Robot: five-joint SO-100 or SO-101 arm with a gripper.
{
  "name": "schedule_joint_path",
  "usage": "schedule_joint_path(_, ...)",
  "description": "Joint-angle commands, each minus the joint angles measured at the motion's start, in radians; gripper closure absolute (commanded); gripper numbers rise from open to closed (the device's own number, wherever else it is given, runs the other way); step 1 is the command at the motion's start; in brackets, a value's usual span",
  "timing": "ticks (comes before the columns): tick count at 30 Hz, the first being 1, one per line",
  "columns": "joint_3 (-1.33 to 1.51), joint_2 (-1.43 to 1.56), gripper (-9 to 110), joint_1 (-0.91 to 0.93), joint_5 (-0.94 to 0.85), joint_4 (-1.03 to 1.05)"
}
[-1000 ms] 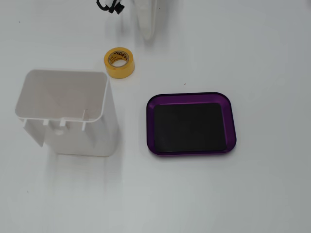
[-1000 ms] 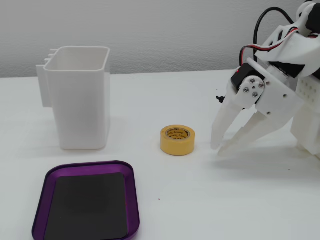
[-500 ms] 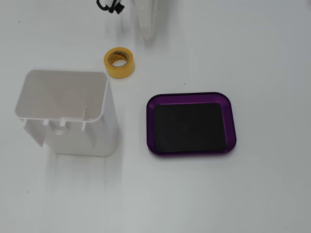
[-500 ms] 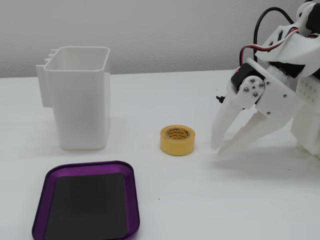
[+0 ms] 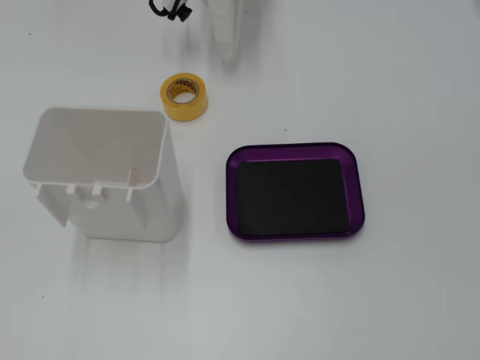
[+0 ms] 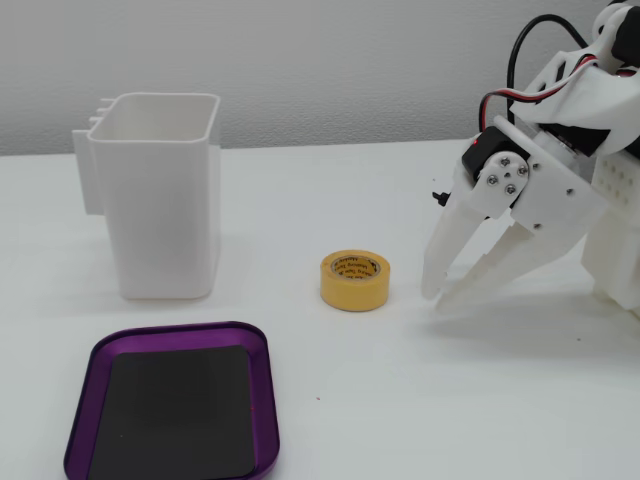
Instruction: Pick up the yellow tape and place it in the box.
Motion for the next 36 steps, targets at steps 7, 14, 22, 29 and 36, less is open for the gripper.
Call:
schedule_joint_path(7,0.008,0.091,102,-0.003,0.006,0.003)
schedule_joint_path(14,0.008,0.091,102,-0.003,0.006,0.003)
schedule_joint_path(22,0.005,0.089,102,0.011,-0.011,-0.018)
schedule_joint_path(29,-0.16,0.086,102,0.012,-0.017,-0.06)
schedule_joint_path(36,-0.262,-0.003,100,0.012,0.089,-0.106)
